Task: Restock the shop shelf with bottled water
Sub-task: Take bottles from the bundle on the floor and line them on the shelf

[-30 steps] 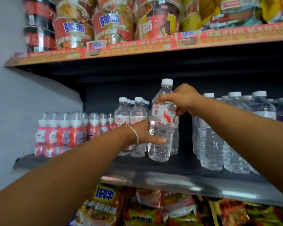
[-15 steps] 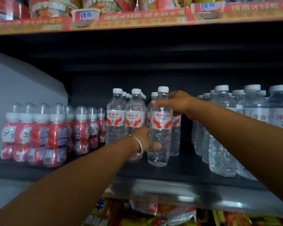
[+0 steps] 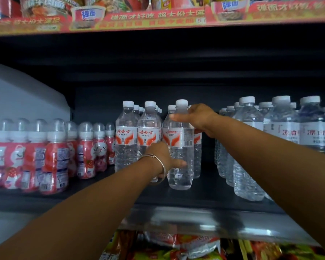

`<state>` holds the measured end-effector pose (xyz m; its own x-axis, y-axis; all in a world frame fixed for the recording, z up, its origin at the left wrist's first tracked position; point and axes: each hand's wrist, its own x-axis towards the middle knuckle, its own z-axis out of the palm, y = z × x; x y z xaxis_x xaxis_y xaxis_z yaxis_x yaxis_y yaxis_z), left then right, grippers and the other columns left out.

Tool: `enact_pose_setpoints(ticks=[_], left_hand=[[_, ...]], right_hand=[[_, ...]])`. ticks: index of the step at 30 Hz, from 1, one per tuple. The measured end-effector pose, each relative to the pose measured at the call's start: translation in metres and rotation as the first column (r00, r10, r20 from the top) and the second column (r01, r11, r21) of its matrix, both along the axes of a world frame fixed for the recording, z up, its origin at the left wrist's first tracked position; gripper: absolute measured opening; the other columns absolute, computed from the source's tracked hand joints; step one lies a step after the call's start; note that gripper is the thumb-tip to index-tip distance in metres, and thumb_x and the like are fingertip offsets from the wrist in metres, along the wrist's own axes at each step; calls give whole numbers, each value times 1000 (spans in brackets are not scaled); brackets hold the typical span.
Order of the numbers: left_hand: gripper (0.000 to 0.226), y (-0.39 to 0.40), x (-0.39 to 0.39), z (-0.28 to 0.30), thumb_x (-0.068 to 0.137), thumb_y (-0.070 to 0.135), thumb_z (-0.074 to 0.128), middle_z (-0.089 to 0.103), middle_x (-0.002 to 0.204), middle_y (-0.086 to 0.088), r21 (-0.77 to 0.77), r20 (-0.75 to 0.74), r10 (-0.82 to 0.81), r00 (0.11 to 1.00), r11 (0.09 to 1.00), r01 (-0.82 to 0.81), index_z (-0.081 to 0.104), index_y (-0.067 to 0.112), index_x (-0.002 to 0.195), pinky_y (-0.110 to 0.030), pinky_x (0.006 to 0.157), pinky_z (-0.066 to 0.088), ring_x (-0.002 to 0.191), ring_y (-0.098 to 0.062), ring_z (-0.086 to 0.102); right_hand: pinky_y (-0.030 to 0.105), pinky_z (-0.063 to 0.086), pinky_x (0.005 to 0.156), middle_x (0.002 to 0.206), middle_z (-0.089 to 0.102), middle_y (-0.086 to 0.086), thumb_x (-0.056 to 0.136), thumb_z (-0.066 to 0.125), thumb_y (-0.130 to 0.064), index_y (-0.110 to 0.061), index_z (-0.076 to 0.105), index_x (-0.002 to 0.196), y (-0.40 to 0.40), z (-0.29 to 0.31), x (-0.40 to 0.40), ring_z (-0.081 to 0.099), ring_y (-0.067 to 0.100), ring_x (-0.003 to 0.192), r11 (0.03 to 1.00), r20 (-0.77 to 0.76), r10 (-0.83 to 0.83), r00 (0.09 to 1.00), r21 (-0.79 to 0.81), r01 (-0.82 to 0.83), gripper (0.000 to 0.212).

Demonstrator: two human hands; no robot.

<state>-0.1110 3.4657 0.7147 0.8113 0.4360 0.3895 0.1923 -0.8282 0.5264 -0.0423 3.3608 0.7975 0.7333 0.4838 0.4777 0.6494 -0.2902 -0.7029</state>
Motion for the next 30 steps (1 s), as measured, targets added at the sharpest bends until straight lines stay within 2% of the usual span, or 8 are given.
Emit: enact_pose_setpoints(ticks=[3, 7, 10, 12, 16, 22, 25, 30], left_hand=[[38, 4, -2, 6, 80, 26, 71, 64, 82, -13, -170, -28, -57, 998, 984, 51, 57, -1, 104, -38, 66, 55, 69, -25, 64], [21, 17, -7, 12, 85, 20, 63, 70, 93, -16, 11, -22, 59, 998, 998, -59, 62, 0, 90, -41, 79, 57, 87, -31, 69], [11, 21, -6, 6, 88, 10, 57, 69, 93, -19, -84, 17, 27, 999, 996, -25, 60, 2, 81, -41, 72, 59, 81, -32, 70], [20, 17, -6, 1, 88, 18, 61, 70, 89, -21, -137, 34, -10, 999, 990, 14, 59, 2, 76, -43, 70, 59, 75, -34, 70], [47, 16, -5, -4, 78, 50, 67, 58, 62, -7, 114, 11, 26, 1000, 993, -28, 48, 11, 57, -35, 74, 55, 61, -23, 59], [32, 25, 3, 2, 82, 34, 67, 65, 73, -14, 28, -93, -16, 996, 999, 18, 56, 5, 75, -35, 68, 57, 63, -26, 64], [33, 27, 4, 4, 84, 33, 65, 67, 83, -17, 57, -102, -5, 995, 998, 11, 61, 0, 89, -38, 74, 58, 74, -29, 68], [31, 35, 10, 2, 86, 28, 61, 66, 104, -19, 185, -73, 65, 995, 982, -50, 61, 0, 100, -44, 85, 55, 95, -34, 66]], right_hand=[[45, 53, 89, 105, 64, 8, 82, 65, -44, -8, 49, 117, -1, 1, 5, 64, 27, 94, 998, -91, 48, 995, 35, -45, 53], [41, 57, 80, 96, 60, 8, 86, 65, -27, -11, 49, 106, -4, -1, 7, 63, 24, 86, 994, -129, 101, 987, 57, -94, 31], [37, 58, 69, 91, 59, 6, 84, 68, -28, -10, 54, 105, -2, 0, 3, 62, 21, 78, 996, -126, 83, 989, 38, -79, 31], [37, 58, 67, 98, 63, 10, 81, 71, -31, -7, 57, 107, 1, 0, 3, 64, 24, 82, 999, -121, 46, 992, 31, -43, 38], [38, 57, 68, 96, 64, 9, 79, 73, -37, -8, 54, 102, 9, -1, 0, 65, 23, 78, 1000, -69, 3, 998, 20, -2, 41], [46, 57, 79, 107, 65, 8, 71, 77, -45, -11, 52, 117, 17, 0, -2, 66, 28, 91, 999, -97, 22, 995, -28, -25, 63], [43, 56, 80, 101, 67, 8, 74, 73, -48, -13, 52, 113, 18, 0, -3, 66, 25, 89, 997, -113, 27, 993, -64, -35, 57], [31, 53, 55, 89, 67, 11, 81, 69, -41, -13, 43, 99, 18, 1, -4, 65, 24, 69, 994, -110, 16, 994, -108, -28, 42]])
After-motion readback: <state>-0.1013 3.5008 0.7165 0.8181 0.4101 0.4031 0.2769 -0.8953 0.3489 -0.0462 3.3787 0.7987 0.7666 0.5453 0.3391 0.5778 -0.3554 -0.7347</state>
